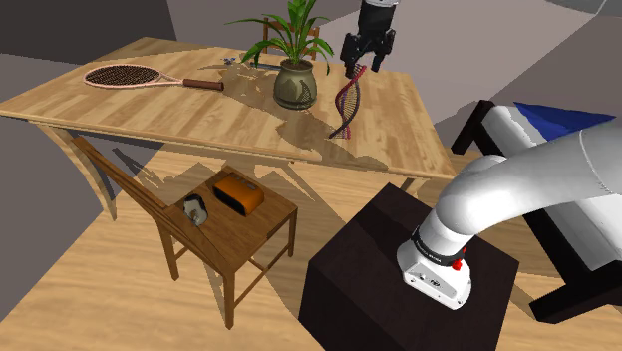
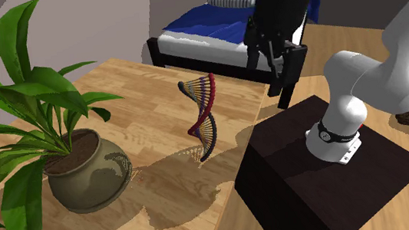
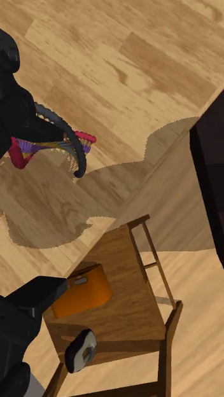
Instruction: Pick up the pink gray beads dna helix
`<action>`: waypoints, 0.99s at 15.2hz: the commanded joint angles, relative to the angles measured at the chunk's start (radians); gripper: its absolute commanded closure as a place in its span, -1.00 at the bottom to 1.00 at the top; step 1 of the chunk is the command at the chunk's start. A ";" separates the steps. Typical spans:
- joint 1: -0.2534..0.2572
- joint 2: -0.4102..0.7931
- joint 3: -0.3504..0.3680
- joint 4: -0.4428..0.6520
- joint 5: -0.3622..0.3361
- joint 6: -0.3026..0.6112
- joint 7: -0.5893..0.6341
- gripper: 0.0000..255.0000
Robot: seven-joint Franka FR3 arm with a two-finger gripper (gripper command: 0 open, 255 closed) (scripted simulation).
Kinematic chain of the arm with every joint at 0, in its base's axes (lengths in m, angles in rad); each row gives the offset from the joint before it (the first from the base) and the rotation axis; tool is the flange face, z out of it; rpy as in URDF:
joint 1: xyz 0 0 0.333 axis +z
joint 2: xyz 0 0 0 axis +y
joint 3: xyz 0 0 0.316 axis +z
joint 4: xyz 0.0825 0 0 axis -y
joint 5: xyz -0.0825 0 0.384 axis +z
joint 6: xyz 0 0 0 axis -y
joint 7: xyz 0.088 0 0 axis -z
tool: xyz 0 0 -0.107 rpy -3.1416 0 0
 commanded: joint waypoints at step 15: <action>-0.096 0.434 -0.114 0.359 0.007 -0.035 0.024 -1.00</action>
